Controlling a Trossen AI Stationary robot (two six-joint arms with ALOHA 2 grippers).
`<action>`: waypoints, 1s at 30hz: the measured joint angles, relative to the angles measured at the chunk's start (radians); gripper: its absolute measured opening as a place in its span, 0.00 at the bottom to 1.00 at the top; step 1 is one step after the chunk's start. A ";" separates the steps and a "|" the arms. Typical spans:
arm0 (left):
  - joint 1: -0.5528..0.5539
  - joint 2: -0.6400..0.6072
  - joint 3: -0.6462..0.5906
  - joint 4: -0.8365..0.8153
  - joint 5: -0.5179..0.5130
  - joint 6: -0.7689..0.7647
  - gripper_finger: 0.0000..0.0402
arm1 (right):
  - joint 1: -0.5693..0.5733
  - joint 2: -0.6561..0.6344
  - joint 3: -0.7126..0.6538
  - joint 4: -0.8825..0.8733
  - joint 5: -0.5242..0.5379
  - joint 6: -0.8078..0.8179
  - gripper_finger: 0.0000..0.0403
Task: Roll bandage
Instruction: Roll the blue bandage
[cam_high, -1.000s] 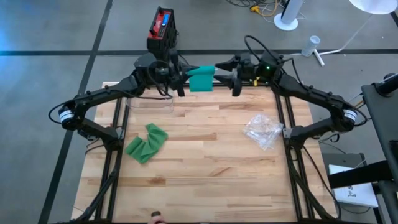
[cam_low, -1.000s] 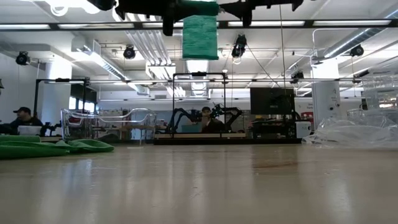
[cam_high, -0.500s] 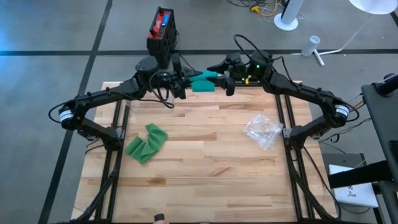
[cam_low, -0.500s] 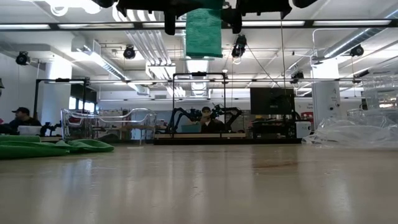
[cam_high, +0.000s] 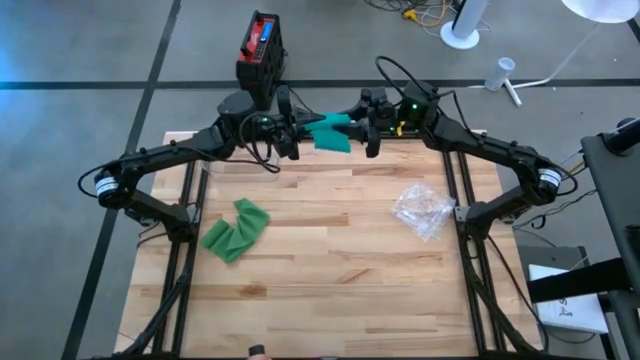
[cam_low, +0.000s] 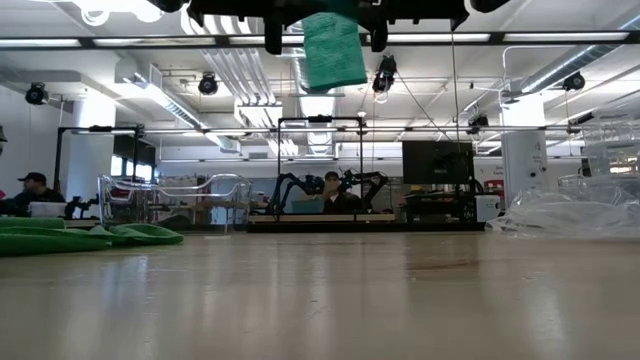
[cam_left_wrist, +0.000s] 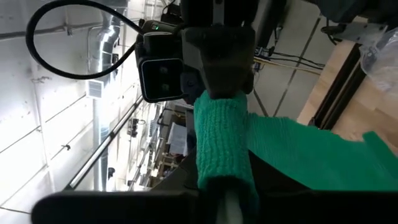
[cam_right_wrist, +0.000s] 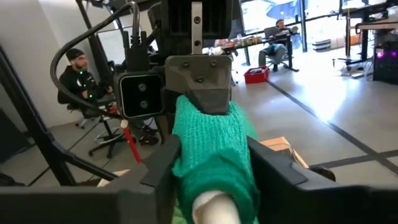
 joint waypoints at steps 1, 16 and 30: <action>0.000 0.000 0.000 0.000 0.000 -0.003 0.10 | 0.000 0.000 0.000 0.001 0.000 0.000 0.32; -0.012 -0.017 0.002 -0.044 -0.003 -0.562 0.29 | 0.002 -0.058 -0.001 -0.062 0.011 -0.272 0.07; -0.010 -0.020 0.043 -0.063 0.120 -1.062 0.79 | 0.016 -0.075 -0.012 -0.099 0.072 -0.562 0.07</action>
